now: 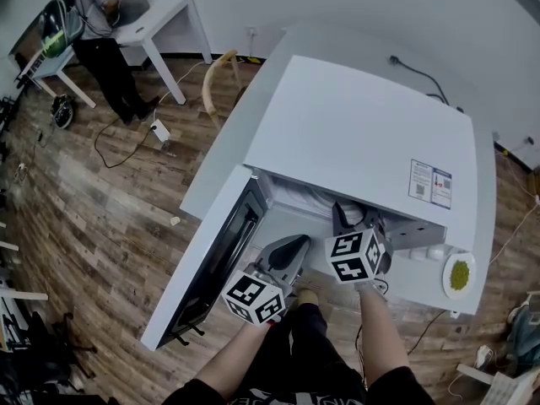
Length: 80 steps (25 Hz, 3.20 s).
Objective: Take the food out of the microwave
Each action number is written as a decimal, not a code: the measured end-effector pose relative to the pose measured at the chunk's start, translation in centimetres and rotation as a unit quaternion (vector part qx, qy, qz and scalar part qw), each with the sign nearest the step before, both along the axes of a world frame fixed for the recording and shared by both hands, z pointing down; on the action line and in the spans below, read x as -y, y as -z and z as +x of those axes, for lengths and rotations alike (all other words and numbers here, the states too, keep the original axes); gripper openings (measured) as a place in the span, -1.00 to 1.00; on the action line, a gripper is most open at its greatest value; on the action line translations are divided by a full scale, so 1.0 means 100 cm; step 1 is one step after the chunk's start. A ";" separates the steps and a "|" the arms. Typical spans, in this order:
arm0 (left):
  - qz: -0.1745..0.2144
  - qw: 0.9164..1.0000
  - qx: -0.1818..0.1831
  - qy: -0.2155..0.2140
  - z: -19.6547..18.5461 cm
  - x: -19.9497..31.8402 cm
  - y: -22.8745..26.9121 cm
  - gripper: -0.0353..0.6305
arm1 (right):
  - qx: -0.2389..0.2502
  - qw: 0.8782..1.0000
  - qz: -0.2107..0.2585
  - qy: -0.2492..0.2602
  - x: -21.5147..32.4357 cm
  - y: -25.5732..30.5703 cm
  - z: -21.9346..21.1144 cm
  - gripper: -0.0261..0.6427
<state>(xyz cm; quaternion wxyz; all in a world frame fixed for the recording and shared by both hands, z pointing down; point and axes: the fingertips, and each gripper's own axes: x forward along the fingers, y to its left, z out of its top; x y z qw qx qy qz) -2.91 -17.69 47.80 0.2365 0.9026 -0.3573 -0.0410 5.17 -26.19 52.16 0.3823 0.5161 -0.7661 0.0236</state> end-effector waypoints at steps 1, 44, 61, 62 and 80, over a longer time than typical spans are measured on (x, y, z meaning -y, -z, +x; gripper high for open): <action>-0.001 1.000 0.000 0.001 -0.001 0.000 0.000 -0.83 | -0.004 1.000 0.003 0.003 0.000 0.000 -0.001 -0.54; -0.018 0.999 0.008 -0.042 0.011 -0.025 -0.005 -0.83 | -0.170 0.982 0.053 0.069 -0.062 0.002 -0.019 -0.71; -0.023 0.999 0.003 -0.044 0.006 -0.021 -0.008 -0.83 | -0.164 0.981 0.062 0.083 -0.076 0.006 -0.042 -0.73; -0.023 0.999 0.003 -0.044 0.006 -0.021 -0.009 -0.83 | -0.163 0.981 0.063 0.082 -0.076 0.006 -0.042 -0.73; -0.068 0.996 -0.004 -0.064 0.034 -0.011 -0.027 -0.83 | 0.256 0.951 0.042 -0.168 -0.083 0.017 0.029 -0.68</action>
